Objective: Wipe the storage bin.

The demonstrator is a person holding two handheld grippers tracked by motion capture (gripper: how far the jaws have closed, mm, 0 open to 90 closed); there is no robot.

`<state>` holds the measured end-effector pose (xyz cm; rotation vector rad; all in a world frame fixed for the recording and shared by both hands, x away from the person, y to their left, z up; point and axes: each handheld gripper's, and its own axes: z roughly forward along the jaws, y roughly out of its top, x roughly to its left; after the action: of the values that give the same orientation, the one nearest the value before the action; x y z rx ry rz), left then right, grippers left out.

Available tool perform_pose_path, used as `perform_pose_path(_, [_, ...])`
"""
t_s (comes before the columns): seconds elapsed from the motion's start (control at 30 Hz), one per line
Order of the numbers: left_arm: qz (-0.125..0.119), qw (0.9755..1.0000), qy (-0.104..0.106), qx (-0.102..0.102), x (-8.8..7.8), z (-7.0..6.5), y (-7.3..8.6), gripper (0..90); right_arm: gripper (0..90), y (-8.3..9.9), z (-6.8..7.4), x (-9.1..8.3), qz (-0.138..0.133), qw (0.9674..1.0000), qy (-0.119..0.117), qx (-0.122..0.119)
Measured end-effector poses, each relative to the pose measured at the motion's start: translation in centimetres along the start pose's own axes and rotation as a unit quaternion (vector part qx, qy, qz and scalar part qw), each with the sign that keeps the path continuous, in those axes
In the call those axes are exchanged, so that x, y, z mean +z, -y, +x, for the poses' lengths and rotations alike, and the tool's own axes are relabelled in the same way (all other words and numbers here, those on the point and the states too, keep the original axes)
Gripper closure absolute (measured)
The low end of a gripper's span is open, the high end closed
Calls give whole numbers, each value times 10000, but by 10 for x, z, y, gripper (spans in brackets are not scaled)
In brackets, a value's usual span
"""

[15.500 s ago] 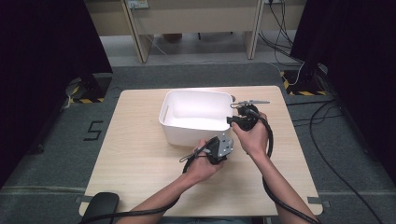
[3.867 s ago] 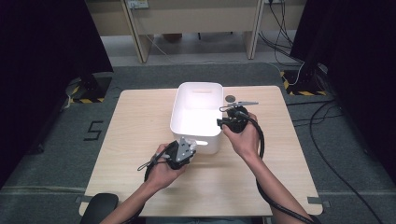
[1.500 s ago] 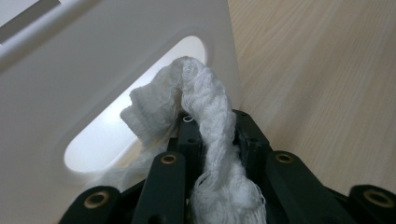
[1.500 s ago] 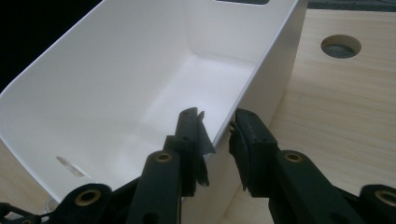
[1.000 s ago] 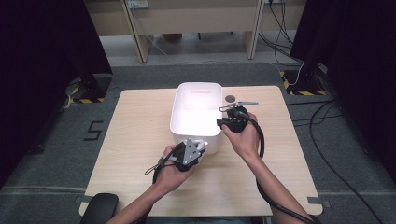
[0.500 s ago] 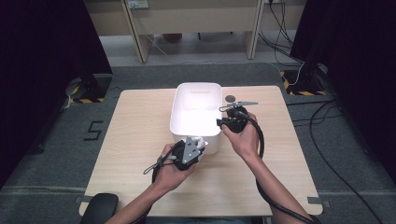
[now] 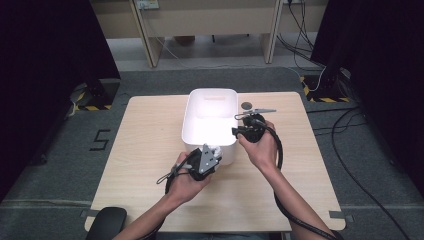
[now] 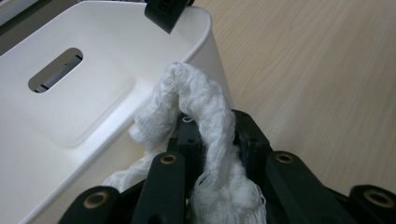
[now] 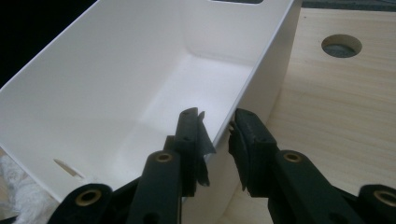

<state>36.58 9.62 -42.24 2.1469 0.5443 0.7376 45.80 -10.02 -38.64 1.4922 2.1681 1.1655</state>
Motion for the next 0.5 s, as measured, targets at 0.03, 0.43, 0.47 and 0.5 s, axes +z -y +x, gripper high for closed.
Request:
perform_pose_path(0.03, [-1, 10000, 17, -8, 1, -1, -1, 750, 723, 0, 0, 0, -1, 10000, -2, 7])
perform_pose_path(0.43, [98, 9999, 109, 51, 10, -6, -10, 749, 722, 0, 0, 0, 15, 10000, 16, 64])
perform_pose_path(0.47, [114, 9998, 117, 68, 11, -6, -10, 749, 722, 1, 0, 0, 14, 10000, 18, 63])
perform_pose_path(0.5, [121, 9998, 112, 70, 11, -6, -10, 750, 722, 0, 0, 0, 17, 10000, 27, 50])
